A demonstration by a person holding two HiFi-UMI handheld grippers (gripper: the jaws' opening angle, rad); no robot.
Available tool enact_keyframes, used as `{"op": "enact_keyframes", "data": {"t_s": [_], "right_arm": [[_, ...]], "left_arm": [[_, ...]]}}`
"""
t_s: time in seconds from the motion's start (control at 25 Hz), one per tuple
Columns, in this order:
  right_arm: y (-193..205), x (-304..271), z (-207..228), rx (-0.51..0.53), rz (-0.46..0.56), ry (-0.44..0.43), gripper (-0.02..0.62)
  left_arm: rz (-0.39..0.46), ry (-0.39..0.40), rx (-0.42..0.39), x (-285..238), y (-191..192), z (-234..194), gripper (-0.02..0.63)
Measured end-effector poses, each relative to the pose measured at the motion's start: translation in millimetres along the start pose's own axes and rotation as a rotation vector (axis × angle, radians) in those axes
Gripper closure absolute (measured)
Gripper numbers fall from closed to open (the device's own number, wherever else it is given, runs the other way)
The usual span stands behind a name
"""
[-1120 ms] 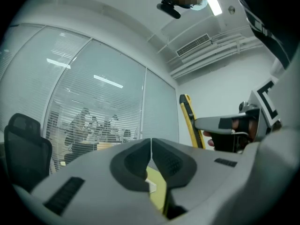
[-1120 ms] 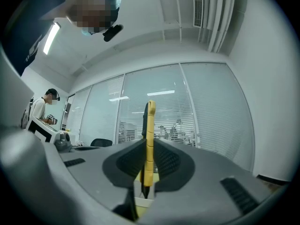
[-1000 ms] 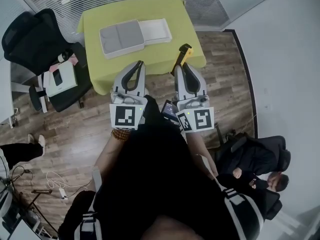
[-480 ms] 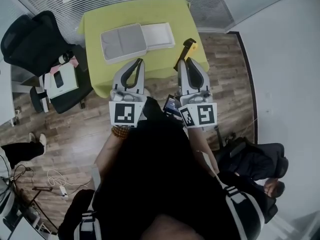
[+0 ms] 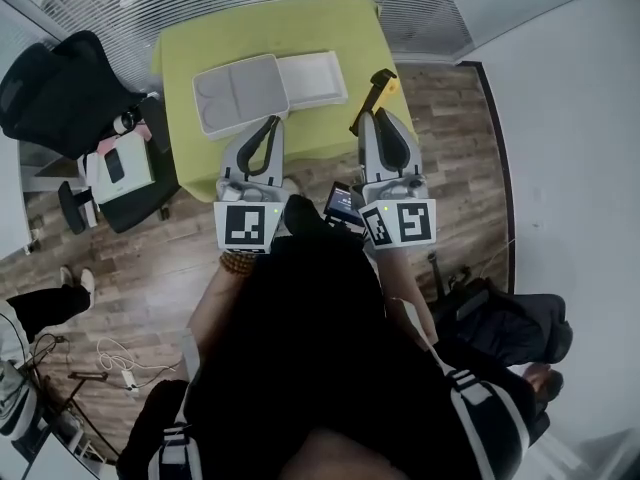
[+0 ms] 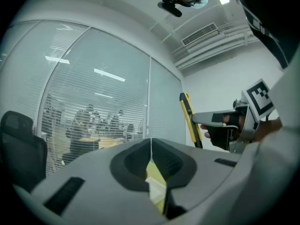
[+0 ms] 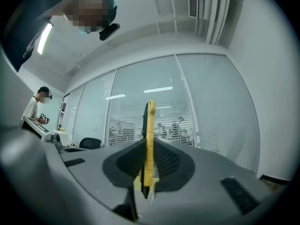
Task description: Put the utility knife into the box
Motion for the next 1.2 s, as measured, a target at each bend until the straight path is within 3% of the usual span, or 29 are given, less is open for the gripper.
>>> {"op": "enact_keyframes", "data": {"t_s": [0.4, 0.6, 1.2], "right_arm": [[4, -40, 36, -0.002, -0.027, -0.018, 0.551], [16, -37, 78, -0.029, -0.013, -0.053, 0.551], [10, -102, 92, -0.058, -0.037, -0.172, 0.551]], "left_arm": [[-0.046, -0.025, -0.021, -33, 10, -12, 0.588], [-0.056, -0.071, -0.045, -49, 23, 16, 0.588], [-0.093, -0.192, -0.070, -77, 22, -10, 0.589]]}}
Point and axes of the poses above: the fingertips, and each gripper's own axes: x backward along the fingers, z to its right, y out of its underside, the point moved 4 cm from there along x, backward along the fingers, and after that the axes turned 12 degrees about -x, right-handed, at the moved point
